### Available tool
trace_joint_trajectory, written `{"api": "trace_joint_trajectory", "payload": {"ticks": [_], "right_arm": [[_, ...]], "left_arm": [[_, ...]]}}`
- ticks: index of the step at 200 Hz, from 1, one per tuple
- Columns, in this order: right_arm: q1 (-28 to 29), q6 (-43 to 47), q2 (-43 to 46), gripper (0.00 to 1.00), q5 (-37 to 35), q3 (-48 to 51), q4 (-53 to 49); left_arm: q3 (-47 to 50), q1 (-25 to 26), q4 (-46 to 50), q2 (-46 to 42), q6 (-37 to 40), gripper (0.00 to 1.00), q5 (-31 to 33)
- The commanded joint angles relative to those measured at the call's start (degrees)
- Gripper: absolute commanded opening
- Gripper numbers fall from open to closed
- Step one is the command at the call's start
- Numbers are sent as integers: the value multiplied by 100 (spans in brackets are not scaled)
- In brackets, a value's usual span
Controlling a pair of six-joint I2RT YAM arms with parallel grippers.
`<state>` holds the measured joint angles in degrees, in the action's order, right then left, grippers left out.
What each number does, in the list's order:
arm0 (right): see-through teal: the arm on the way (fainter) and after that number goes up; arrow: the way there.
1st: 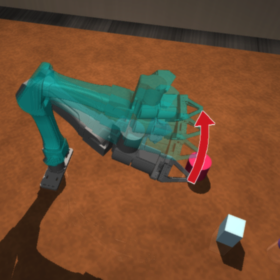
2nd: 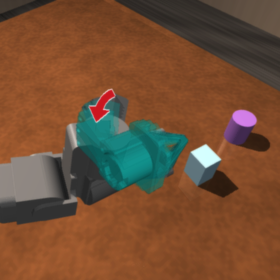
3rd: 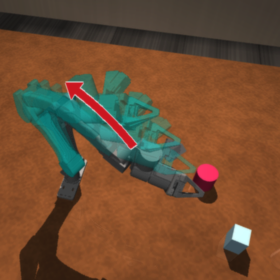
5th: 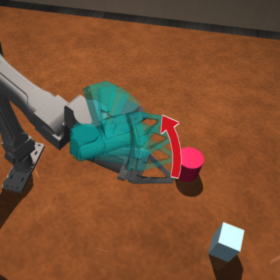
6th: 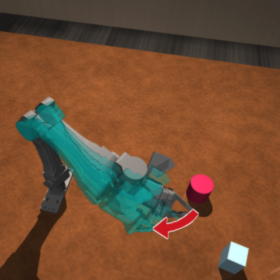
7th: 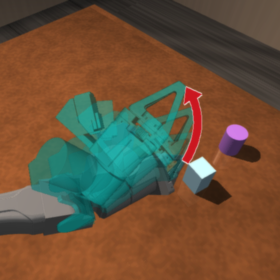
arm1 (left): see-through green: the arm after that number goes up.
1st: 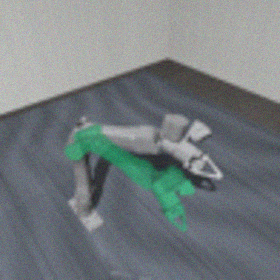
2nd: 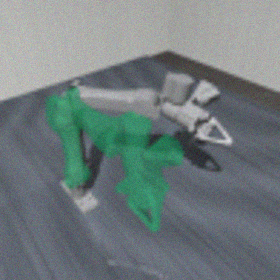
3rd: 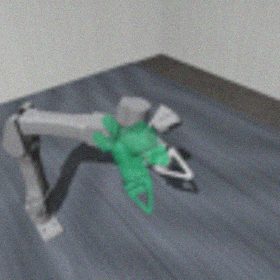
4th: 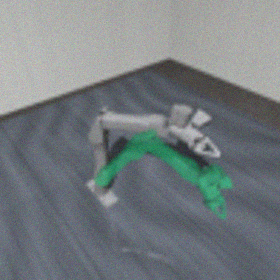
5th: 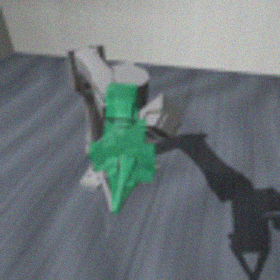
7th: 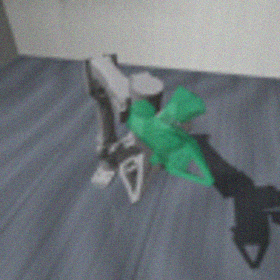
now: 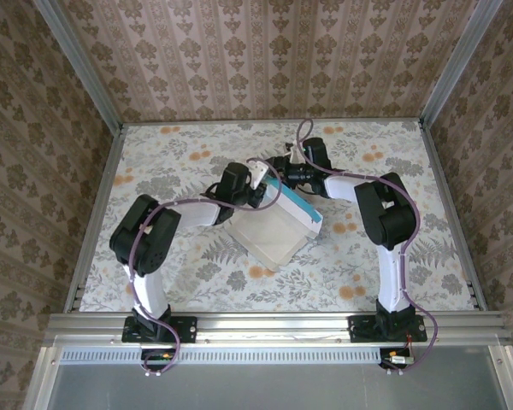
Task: Fold the paper box
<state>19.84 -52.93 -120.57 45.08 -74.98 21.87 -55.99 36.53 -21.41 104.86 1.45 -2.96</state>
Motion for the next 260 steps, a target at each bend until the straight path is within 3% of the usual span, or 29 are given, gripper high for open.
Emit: {"api": "trace_joint_trajectory", "payload": {"ticks": [1, 65, 165, 215, 246, 260], "right_arm": [[35, 270, 112, 61, 1, -151, -733], [75, 881, 467, 65, -140, -570, -1549], [47, 2003, 1441, 66, -642, -542, -2647], [84, 2223, 2048, 66, -817, 46, -2551], [221, 2441, 2639, 66, -1158, 583, -2675], [331, 2633, 2895, 66, -1435, 773, -2879]], "left_arm": [[399, 42, 152, -414, -173, 9, 497], [1406, 288, 185, -1363, -831, 11, 1295], [1696, 743, 873, -2172, -1138, 18, 2388], [1883, 825, 999, -2515, -1310, 23, 2381], [1994, 863, 1089, -2777, -1402, 32, 2149], [2044, 884, 1166, -2965, -1405, 42, 2014]]}}
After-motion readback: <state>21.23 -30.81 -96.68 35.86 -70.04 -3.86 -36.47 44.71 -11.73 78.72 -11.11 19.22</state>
